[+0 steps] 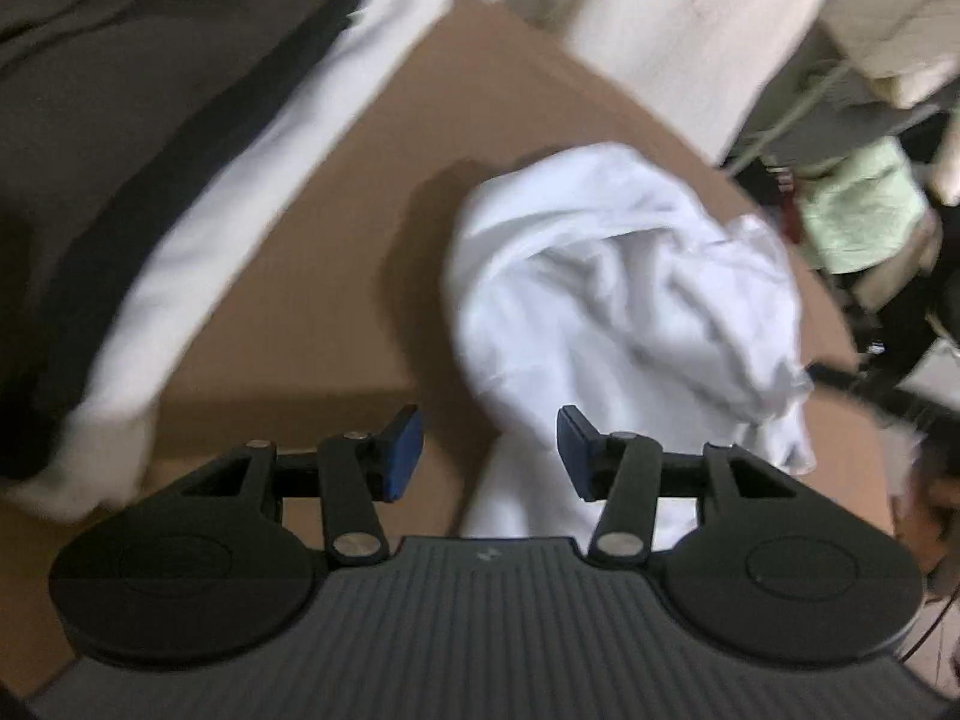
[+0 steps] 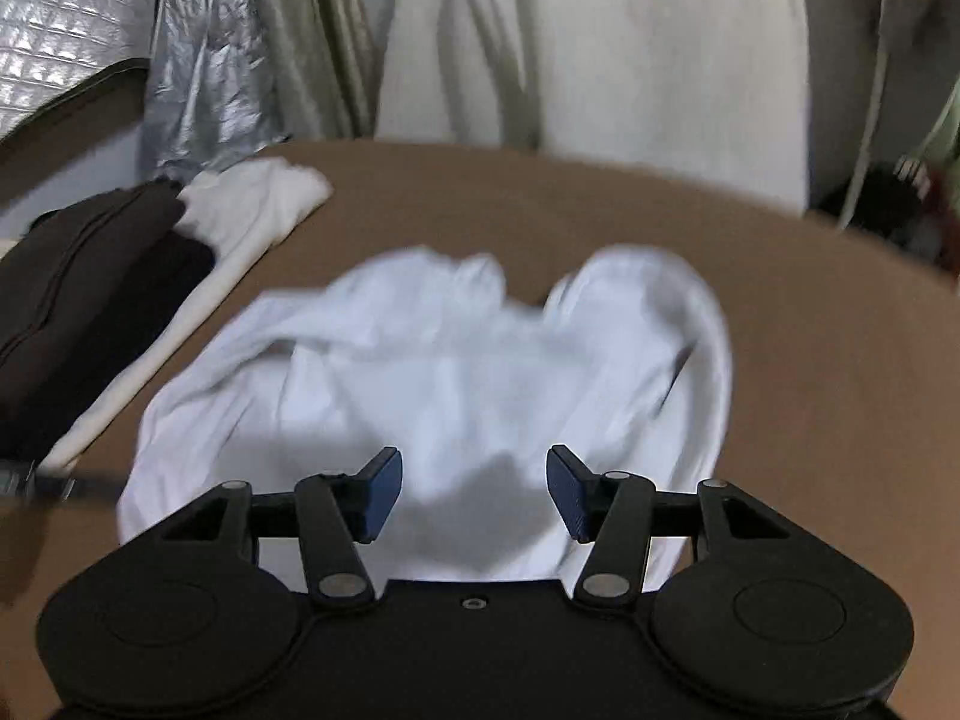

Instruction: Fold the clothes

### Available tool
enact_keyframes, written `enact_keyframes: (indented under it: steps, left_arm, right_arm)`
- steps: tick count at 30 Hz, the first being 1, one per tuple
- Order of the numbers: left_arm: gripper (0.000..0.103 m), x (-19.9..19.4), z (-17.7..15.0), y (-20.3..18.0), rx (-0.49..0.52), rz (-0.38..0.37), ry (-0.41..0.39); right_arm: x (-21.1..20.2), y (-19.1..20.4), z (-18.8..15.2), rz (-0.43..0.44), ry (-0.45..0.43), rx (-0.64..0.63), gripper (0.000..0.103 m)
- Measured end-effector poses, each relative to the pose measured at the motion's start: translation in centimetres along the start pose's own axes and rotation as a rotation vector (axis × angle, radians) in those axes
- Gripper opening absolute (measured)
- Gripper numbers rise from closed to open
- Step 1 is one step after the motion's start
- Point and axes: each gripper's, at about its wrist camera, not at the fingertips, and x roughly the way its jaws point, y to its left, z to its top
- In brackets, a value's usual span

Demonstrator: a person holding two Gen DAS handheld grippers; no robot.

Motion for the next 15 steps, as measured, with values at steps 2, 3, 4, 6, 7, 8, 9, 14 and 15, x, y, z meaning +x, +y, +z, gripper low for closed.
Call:
enact_keyframes:
  steps: [2,3,4,6,7,8,9,14,15]
  left_arm:
    - [0.055,1.1,-0.3,-0.7,0.050,-0.017,-0.005]
    - [0.060,1.8,0.0,-1.6,0.081,-0.015,0.003]
    - [0.063,2.4,0.1,-2.4,0.109,-0.013,0.011]
    - [0.070,3.6,-0.2,-3.1,0.148,-0.010,0.036]
    - [0.070,4.1,-0.4,-3.4,0.163,-0.009,0.045]
    - [0.071,4.3,-0.5,-3.4,0.166,-0.007,0.047]
    - [0.076,4.5,-0.7,-3.5,0.170,-0.005,0.049]
    - [0.044,5.5,-1.6,-3.7,0.186,0.004,0.058]
    - [0.025,5.5,-1.7,-3.9,0.202,0.013,0.054]
  right_arm:
    - [0.5,-0.7,-2.0,0.057,0.032,0.025,0.059]
    - [0.7,-1.0,-2.9,0.087,0.049,0.037,0.059]
    - [0.7,-1.1,-3.5,0.122,0.068,0.048,0.059]
    - [0.3,-1.0,-4.3,0.189,0.089,0.067,0.059]
    - [0.0,-0.9,-4.6,0.223,0.094,0.073,0.059]
    - [-0.1,-0.6,-4.9,0.255,0.101,0.071,0.059]
    - [-0.1,-0.1,-5.0,0.281,0.114,0.055,0.059]
    - [0.5,2.6,-5.9,0.351,0.185,-0.047,0.070]
    - [1.1,3.3,-6.2,0.322,0.199,-0.077,0.074]
